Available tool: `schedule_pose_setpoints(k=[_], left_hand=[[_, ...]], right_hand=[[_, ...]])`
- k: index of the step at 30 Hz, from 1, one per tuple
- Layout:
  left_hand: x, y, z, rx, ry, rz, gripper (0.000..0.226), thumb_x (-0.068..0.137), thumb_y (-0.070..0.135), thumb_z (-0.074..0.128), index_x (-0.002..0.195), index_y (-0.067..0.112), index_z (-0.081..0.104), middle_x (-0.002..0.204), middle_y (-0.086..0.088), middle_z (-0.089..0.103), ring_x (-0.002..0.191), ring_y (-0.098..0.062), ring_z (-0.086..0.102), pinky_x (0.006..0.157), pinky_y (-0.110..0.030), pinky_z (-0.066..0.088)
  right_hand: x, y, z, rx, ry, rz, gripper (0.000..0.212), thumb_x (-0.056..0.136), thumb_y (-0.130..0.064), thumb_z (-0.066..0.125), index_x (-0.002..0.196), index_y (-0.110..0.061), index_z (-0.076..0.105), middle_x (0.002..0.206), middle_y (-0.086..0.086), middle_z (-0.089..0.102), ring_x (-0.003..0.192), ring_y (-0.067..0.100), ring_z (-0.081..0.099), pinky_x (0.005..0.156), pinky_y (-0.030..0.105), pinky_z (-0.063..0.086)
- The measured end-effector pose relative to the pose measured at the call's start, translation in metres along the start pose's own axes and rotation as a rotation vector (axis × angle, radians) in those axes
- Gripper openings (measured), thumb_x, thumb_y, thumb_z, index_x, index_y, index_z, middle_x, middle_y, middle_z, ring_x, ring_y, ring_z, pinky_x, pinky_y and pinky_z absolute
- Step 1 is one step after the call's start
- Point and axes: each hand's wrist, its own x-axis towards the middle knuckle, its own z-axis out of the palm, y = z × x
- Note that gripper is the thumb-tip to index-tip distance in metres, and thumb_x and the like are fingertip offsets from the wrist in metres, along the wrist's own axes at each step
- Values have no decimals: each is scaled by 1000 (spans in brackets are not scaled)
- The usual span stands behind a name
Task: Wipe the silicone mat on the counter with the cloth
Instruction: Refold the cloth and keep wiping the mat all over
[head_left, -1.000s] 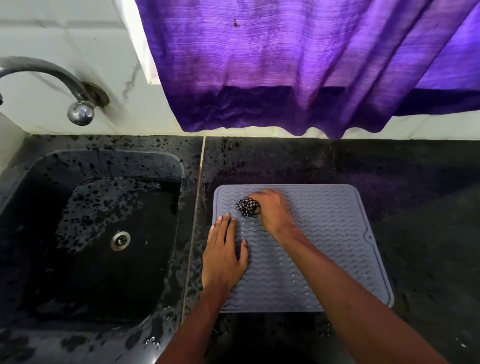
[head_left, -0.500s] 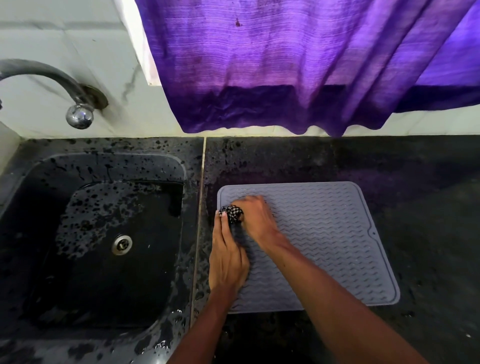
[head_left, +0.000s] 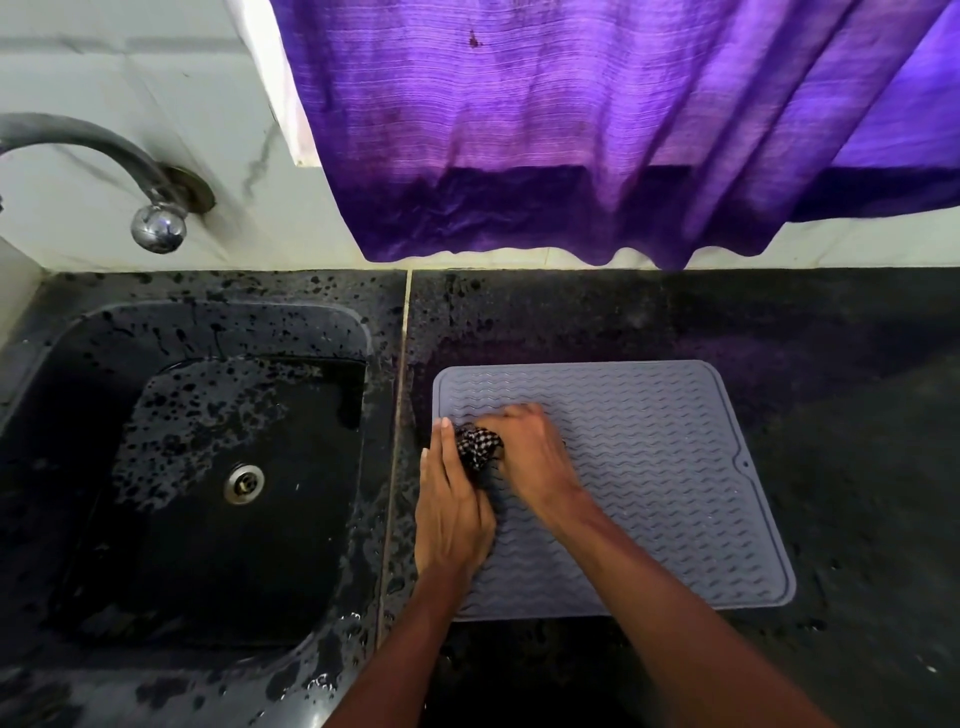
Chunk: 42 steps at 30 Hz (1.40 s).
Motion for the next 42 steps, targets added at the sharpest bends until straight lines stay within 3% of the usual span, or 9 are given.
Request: schedule_pose_setpoints(k=[8, 17, 22, 29, 35, 38, 42], left_hand=[[2, -5, 3, 149, -76, 100, 69, 91, 20, 32, 156, -1, 21, 159, -16, 35, 146, -27, 35, 124, -39, 17], [3, -7, 7, 237, -66, 145, 61, 99, 35, 36, 151, 2, 40, 159, -14, 36, 148, -25, 32, 124, -39, 18], [2, -8, 7, 237, -64, 148, 62, 100, 37, 36, 151, 3, 40, 160, -13, 35, 150, -24, 30, 124, -40, 20], [2, -9, 8, 241, -58, 149, 61, 100, 38, 35, 150, 3, 41, 160, -12, 35, 149, -24, 30, 124, -42, 20], [3, -10, 9, 252, -55, 149, 62, 100, 39, 34, 151, 3, 41, 160, -12, 35, 149, -24, 30, 125, -40, 19], [2, -10, 9, 239, -49, 147, 62, 100, 39, 35, 151, 5, 40, 161, -10, 34, 150, -22, 30, 125, -38, 17], [2, -11, 11, 221, -36, 149, 63, 99, 39, 36, 151, 5, 40, 160, -10, 36, 149, -22, 31, 126, -38, 17]], right_hand=[[-11, 23, -11, -16, 40, 10, 55, 70, 4, 72, 119, -22, 67, 107, 1, 68, 103, 25, 52, 86, 33, 43], [-26, 60, -29, -18, 72, 30, 62, 68, 7, 69, 121, -26, 66, 117, -2, 68, 108, 23, 51, 89, 29, 42], [-33, 82, -32, 25, 66, 79, 67, 59, 12, 64, 111, -31, 65, 107, -5, 70, 97, 21, 54, 76, 34, 49], [-35, 123, -39, 8, 34, 82, 70, 53, 9, 64, 107, -36, 66, 98, -14, 71, 92, 14, 58, 79, 36, 52], [-44, 159, -45, -21, 86, 107, 58, 64, 2, 72, 104, -39, 67, 97, -15, 71, 93, 13, 60, 80, 35, 53], [-46, 167, -52, -2, 72, 89, 63, 59, 8, 65, 102, -37, 69, 92, -14, 71, 88, 10, 63, 79, 34, 54], [-52, 173, -74, 64, 186, 119, 59, 63, 10, 65, 104, -32, 72, 96, -8, 74, 93, 12, 67, 82, 35, 56]])
